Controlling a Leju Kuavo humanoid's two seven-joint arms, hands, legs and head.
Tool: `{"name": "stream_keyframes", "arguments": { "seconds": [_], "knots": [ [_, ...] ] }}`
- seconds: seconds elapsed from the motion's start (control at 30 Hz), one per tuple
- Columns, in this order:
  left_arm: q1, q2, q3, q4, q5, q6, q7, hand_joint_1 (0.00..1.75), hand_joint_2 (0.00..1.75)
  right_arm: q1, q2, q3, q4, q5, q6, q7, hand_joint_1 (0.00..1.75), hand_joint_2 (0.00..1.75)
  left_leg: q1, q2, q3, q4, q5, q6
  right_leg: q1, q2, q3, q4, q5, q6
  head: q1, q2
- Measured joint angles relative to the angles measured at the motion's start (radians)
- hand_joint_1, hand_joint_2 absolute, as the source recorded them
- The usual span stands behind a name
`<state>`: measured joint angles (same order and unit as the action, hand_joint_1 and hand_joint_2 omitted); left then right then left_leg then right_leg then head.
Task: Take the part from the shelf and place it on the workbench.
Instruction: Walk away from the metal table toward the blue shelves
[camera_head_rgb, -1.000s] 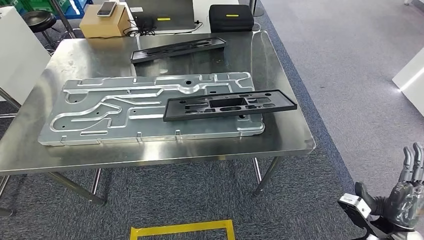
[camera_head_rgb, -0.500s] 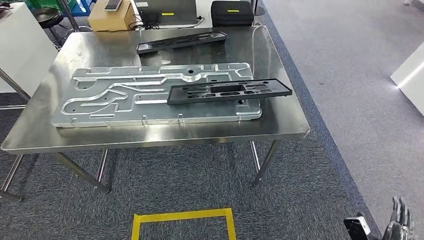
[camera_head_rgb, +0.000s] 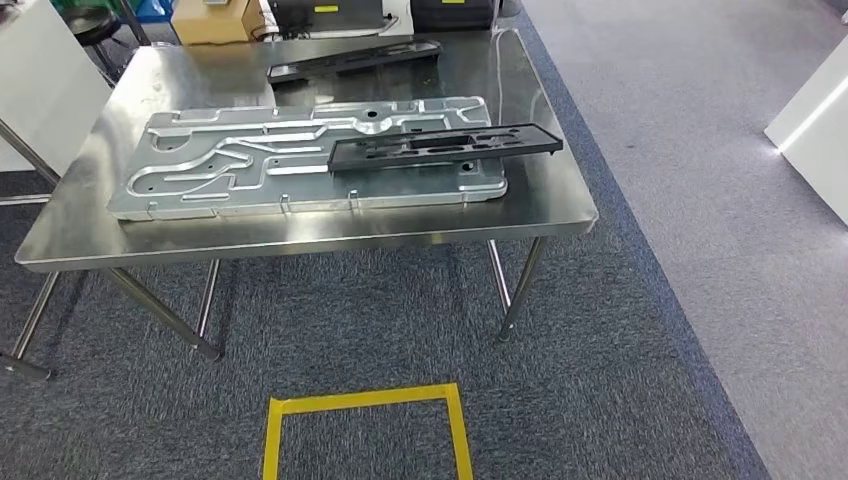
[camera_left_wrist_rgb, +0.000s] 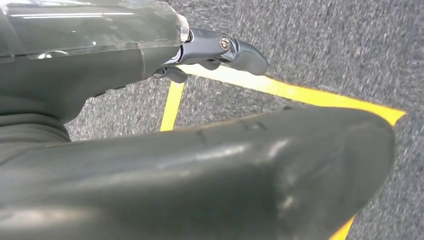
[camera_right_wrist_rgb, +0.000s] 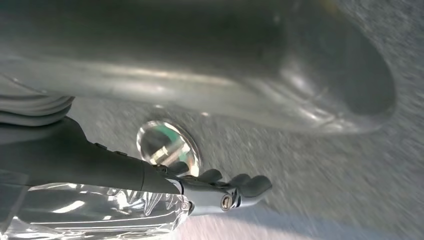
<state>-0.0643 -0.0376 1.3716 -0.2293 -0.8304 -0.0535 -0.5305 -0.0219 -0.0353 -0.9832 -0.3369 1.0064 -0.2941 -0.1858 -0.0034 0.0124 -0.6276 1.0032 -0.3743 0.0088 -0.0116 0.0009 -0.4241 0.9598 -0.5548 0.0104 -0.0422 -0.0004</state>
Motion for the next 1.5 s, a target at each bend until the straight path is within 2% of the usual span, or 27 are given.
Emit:
{"name": "stream_keyframes", "arguments": {
  "seconds": [0.07,0.13,0.2,0.23,0.27,0.3,0.37,0.43,0.5,0.57,0.6,0.7,0.73,0.8,0.87,0.93,0.97,1.0,1.07,1.13,1.2,1.23,1.27,1.33,1.4,1.47,1.5],
  "knots": [
    [0.000,0.000,0.000,0.000,-0.009,0.000,0.001,0.00,0.00,-0.006,0.006,-0.001,0.038,0.017,0.080,0.101,0.00,0.00,0.005,-0.002,-0.011,0.013,-0.014,-0.013,0.000,-0.005,-0.017,0.001,0.020,-0.018,0.000,0.000],
    [0.001,0.000,-0.001,0.000,-0.016,0.000,0.002,0.00,0.00,-0.008,0.016,-0.001,0.061,0.030,0.145,0.183,0.00,0.00,0.010,-0.004,-0.033,0.086,-0.103,-0.024,0.000,-0.012,-0.042,0.000,0.044,-0.033,0.000,0.000],
    [0.000,0.000,-0.001,0.000,-0.022,0.001,0.003,0.00,0.00,-0.008,0.030,-0.001,0.077,0.037,0.178,0.220,0.00,0.00,0.012,-0.004,-0.056,0.212,-0.203,-0.034,0.002,-0.013,-0.072,0.003,0.066,-0.038,0.000,0.000],
    [0.000,0.000,-0.001,0.000,-0.024,0.001,0.004,0.00,0.00,-0.008,0.037,-0.001,0.085,0.040,0.191,0.230,0.00,0.00,0.012,-0.004,-0.058,0.266,-0.221,-0.037,0.004,-0.013,-0.089,0.006,0.077,-0.039,0.000,0.000],
    [-0.001,0.000,-0.002,0.000,-0.026,0.001,0.004,0.00,0.00,-0.008,0.045,-0.001,0.091,0.043,0.202,0.236,0.00,0.00,0.012,-0.004,-0.048,0.295,-0.213,-0.037,0.005,-0.013,-0.107,0.011,0.088,-0.038,0.000,0.000],
    [-0.002,0.000,-0.002,0.001,-0.028,0.001,0.005,0.00,0.00,-0.009,0.051,-0.001,0.096,0.046,0.211,0.241,0.00,0.00,0.012,-0.004,-0.023,0.289,-0.185,-0.036,0.006,-0.013,-0.125,0.016,0.097,-0.038,0.000,0.000],
    [-0.006,0.000,-0.002,0.001,-0.029,0.001,0.006,0.00,0.00,-0.010,0.061,-0.001,0.104,0.051,0.220,0.245,0.00,0.00,0.011,-0.005,0.074,0.183,-0.138,-0.025,0.008,-0.012,-0.154,0.027,0.113,-0.034,0.000,0.000],
    [-0.013,0.001,-0.003,0.001,-0.029,0.001,0.006,0.00,0.00,-0.012,0.068,-0.001,0.110,0.052,0.223,0.253,0.00,0.00,0.006,-0.007,0.180,0.028,-0.152,-0.012,0.011,-0.013,-0.171,0.037,0.128,-0.027,0.000,0.000],
    [-0.016,0.001,-0.004,0.001,-0.031,0.003,0.006,0.00,0.00,-0.013,0.072,-0.001,0.114,0.051,0.232,0.265,0.00,0.00,0.000,-0.007,0.219,-0.048,-0.173,0.000,0.012,-0.014,-0.180,0.040,0.147,-0.015,0.000,0.000],
    [-0.015,0.001,-0.004,0.001,-0.032,0.007,0.006,0.00,0.00,-0.014,0.074,-0.001,0.117,0.051,0.244,0.273,0.00,0.00,0.003,-0.003,0.204,-0.054,-0.157,0.016,0.010,-0.012,-0.190,0.045,0.147,-0.004,0.000,0.000],
    [-0.015,0.000,-0.004,0.001,-0.033,0.009,0.006,0.00,0.00,-0.014,0.076,-0.001,0.118,0.051,0.248,0.274,0.00,0.00,0.005,-0.001,0.192,-0.056,-0.145,0.025,0.009,-0.009,-0.199,0.064,0.120,0.001,0.000,0.000],
    [-0.016,0.000,-0.004,0.001,-0.035,0.012,0.006,0.00,0.00,-0.014,0.083,-0.001,0.122,0.052,0.256,0.270,0.00,0.00,0.004,0.002,0.144,-0.055,-0.106,0.038,0.004,-0.005,-0.243,0.226,-0.029,0.011,0.000,0.000],
    [-0.015,0.000,-0.004,0.001,-0.036,0.012,0.006,0.00,0.00,-0.014,0.085,-0.001,0.123,0.053,0.258,0.268,0.00,0.00,0.004,0.003,0.127,-0.051,-0.094,0.037,0.003,-0.005,-0.252,0.286,-0.054,0.014,0.000,0.000],
    [-0.015,0.000,-0.004,0.001,-0.038,0.012,0.006,0.00,0.00,-0.014,0.087,-0.001,0.124,0.054,0.263,0.262,0.00,0.00,0.003,0.004,0.089,-0.038,-0.073,0.033,0.000,-0.005,-0.234,0.331,-0.025,0.018,0.000,0.000],
    [-0.015,0.001,-0.004,0.001,-0.040,0.013,0.006,0.00,0.00,-0.015,0.087,-0.001,0.124,0.054,0.268,0.254,0.00,0.00,0.004,0.004,0.052,-0.020,-0.057,0.026,-0.003,-0.005,-0.150,0.243,0.034,0.017,0.000,0.000],
    [-0.015,0.000,-0.004,0.001,-0.042,0.013,0.005,0.00,0.00,-0.018,0.087,-0.001,0.124,0.054,0.273,0.248,0.00,0.00,0.003,0.003,0.026,0.000,-0.044,0.017,-0.001,-0.004,-0.043,0.090,0.026,0.010,0.000,0.000],
    [-0.015,0.000,-0.004,0.001,-0.043,0.013,0.004,0.00,0.00,-0.020,0.087,-0.001,0.124,0.054,0.274,0.247,0.00,0.00,0.003,0.003,0.019,0.005,-0.037,0.011,0.002,-0.004,-0.012,0.038,0.010,0.006,0.000,0.000],
    [-0.015,0.000,-0.004,0.001,-0.043,0.013,0.004,0.00,0.00,-0.021,0.088,-0.002,0.124,0.054,0.275,0.247,0.00,0.00,0.003,0.003,0.015,0.007,-0.029,0.005,0.005,-0.003,0.001,0.011,-0.001,0.000,0.000,0.000],
    [-0.014,0.000,-0.004,0.001,-0.045,0.013,0.003,0.00,0.00,-0.021,0.089,-0.002,0.126,0.054,0.277,0.247,0.00,0.00,0.006,0.002,0.008,0.009,-0.020,-0.007,0.005,-0.006,-0.013,0.009,0.011,-0.014,0.000,0.000],
    [-0.011,0.001,-0.004,0.001,-0.047,0.013,0.003,0.00,0.00,-0.022,0.091,-0.002,0.128,0.054,0.277,0.247,0.00,0.00,0.009,-0.002,-0.013,0.056,-0.080,-0.018,0.001,-0.010,-0.038,0.007,0.037,-0.030,0.000,0.000],
    [-0.010,0.001,-0.004,0.001,-0.048,0.013,0.003,0.00,0.00,-0.023,0.092,-0.002,0.129,0.054,0.275,0.250,0.00,0.00,0.013,-0.004,-0.047,0.175,-0.189,-0.025,0.002,-0.012,-0.072,0.007,0.064,-0.037,0.000,0.000],
    [-0.010,0.001,-0.004,0.001,-0.049,0.012,0.003,0.00,0.00,-0.022,0.092,-0.003,0.129,0.054,0.274,0.252,0.00,0.00,0.013,-0.004,-0.058,0.238,-0.223,-0.028,0.003,-0.012,-0.089,0.009,0.077,-0.037,0.000,0.000],
    [-0.011,0.001,-0.004,0.001,-0.049,0.013,0.004,0.00,0.00,-0.022,0.092,-0.003,0.129,0.053,0.272,0.253,0.00,0.00,0.014,-0.004,-0.059,0.284,-0.229,-0.029,0.004,-0.012,-0.108,0.010,0.090,-0.036,0.000,0.000],
    [-0.011,0.000,-0.004,0.001,-0.049,0.018,0.013,0.00,0.00,-0.022,0.092,-0.004,0.129,0.054,0.270,0.254,0.00,0.00,0.014,-0.004,-0.017,0.287,-0.172,-0.026,0.007,-0.012,-0.144,0.015,0.112,-0.033,0.000,0.000],
    [-0.014,0.000,-0.004,0.001,-0.049,0.031,0.039,0.00,0.00,-0.023,0.094,-0.004,0.129,0.054,0.274,0.254,0.00,0.00,0.011,-0.004,0.089,0.166,-0.126,-0.014,0.010,-0.012,-0.173,0.020,0.132,-0.028,0.000,0.000],
    [-0.019,0.000,-0.004,0.001,-0.048,0.044,0.063,0.00,0.00,-0.024,0.097,-0.005,0.129,0.055,0.277,0.254,0.00,0.00,0.006,-0.004,0.198,0.005,-0.155,-0.003,0.014,-0.012,-0.189,0.027,0.150,-0.020,0.000,0.000],
    [-0.021,0.000,-0.004,0.001,-0.047,0.047,0.070,0.00,0.00,-0.024,0.098,-0.005,0.129,0.055,0.279,0.254,0.00,0.00,0.003,-0.004,0.227,-0.046,-0.174,0.001,0.015,-0.013,-0.194,0.028,0.158,-0.014,0.000,0.000]
  ]
}}
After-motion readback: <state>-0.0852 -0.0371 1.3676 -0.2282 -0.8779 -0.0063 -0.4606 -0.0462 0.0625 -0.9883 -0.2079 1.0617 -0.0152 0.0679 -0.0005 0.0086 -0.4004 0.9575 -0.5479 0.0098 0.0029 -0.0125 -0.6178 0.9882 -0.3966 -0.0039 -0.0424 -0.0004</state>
